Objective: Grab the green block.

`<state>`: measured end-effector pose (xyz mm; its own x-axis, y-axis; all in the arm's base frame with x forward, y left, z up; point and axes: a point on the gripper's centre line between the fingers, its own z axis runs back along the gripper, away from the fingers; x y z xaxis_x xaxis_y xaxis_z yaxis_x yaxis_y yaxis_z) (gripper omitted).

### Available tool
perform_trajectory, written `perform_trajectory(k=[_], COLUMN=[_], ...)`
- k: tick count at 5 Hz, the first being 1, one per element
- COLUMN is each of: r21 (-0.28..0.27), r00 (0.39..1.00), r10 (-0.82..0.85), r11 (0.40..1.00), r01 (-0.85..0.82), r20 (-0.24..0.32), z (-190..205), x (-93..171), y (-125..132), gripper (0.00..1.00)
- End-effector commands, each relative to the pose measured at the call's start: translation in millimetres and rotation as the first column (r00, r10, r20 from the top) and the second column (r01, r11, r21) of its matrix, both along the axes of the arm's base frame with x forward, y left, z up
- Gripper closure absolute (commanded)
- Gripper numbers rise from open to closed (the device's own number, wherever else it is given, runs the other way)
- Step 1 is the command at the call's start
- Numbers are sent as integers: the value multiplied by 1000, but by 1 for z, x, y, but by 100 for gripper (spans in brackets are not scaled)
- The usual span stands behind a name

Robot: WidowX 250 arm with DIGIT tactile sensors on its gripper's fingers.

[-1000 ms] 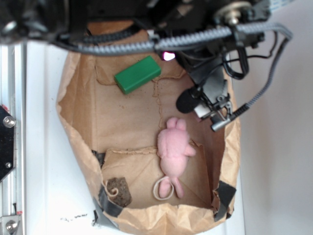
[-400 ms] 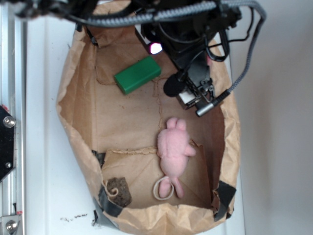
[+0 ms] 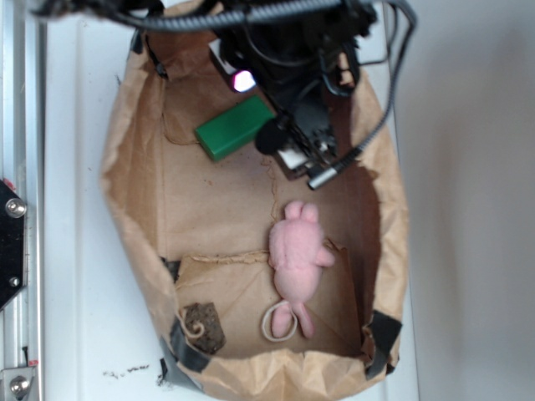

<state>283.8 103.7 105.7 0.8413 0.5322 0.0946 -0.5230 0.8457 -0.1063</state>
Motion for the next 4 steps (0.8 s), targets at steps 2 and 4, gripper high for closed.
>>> perform_trajectory(k=[2, 4], r21=[-29, -99], r00=[993, 997], r10=[97, 8], r11=[995, 995], r01=[-95, 0], r20=[69, 76], z=[13, 12], x=[-11, -19], y=[11, 8], gripper=[0, 0])
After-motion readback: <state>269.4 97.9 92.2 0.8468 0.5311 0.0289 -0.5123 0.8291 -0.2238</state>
